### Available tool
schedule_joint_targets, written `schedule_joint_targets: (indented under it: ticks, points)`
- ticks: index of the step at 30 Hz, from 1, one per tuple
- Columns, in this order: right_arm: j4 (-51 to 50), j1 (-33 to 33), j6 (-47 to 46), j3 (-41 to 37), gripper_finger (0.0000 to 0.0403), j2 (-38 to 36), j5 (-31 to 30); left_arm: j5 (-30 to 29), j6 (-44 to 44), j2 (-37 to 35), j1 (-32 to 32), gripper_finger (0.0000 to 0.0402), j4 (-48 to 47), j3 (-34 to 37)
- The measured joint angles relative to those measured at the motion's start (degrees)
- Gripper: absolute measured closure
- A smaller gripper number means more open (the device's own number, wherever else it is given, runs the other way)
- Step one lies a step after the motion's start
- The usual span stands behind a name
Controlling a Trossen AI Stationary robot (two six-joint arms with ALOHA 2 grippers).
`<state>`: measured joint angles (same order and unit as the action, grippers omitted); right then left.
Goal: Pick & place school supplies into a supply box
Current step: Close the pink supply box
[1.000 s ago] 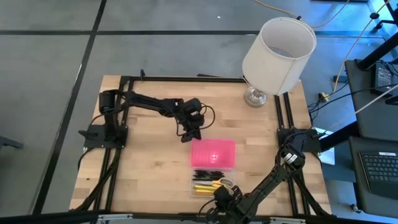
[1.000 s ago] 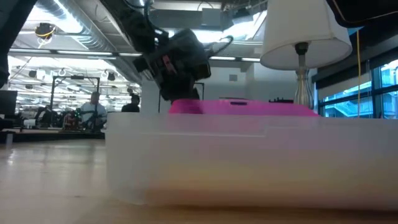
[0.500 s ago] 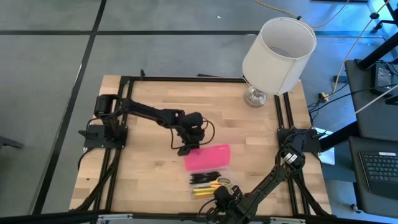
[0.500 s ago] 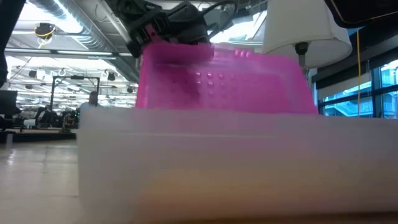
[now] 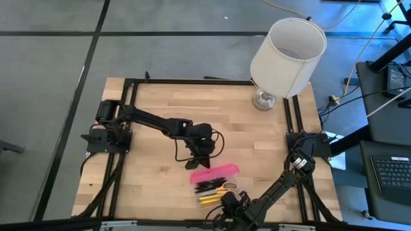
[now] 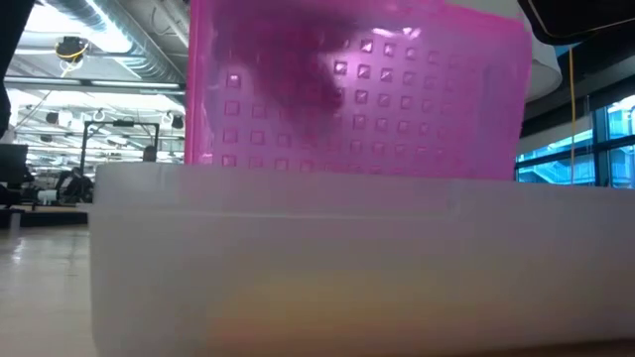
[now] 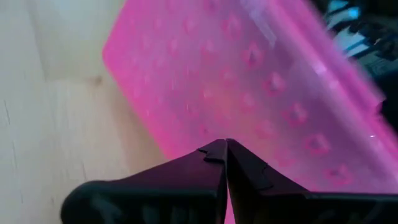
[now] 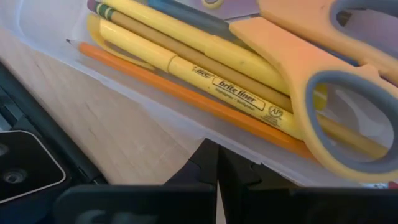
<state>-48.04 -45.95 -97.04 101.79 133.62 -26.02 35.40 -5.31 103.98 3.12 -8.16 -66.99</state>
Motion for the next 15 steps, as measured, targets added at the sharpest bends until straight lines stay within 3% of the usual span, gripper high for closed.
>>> schedule_joint_targets:
  ticks: [10,15]
  points:
    - [0.01,-0.46,0.25,-0.03,0.0399,0.08,-0.28,-0.39,-2.25,-0.02,5.16,0.0401,-0.63,-3.07]
    - [0.01,-0.77,0.26,-0.03,0.0399,0.11,-0.64,-5.33,-2.97,-0.02,8.02,0.0399,-0.63,-3.07]
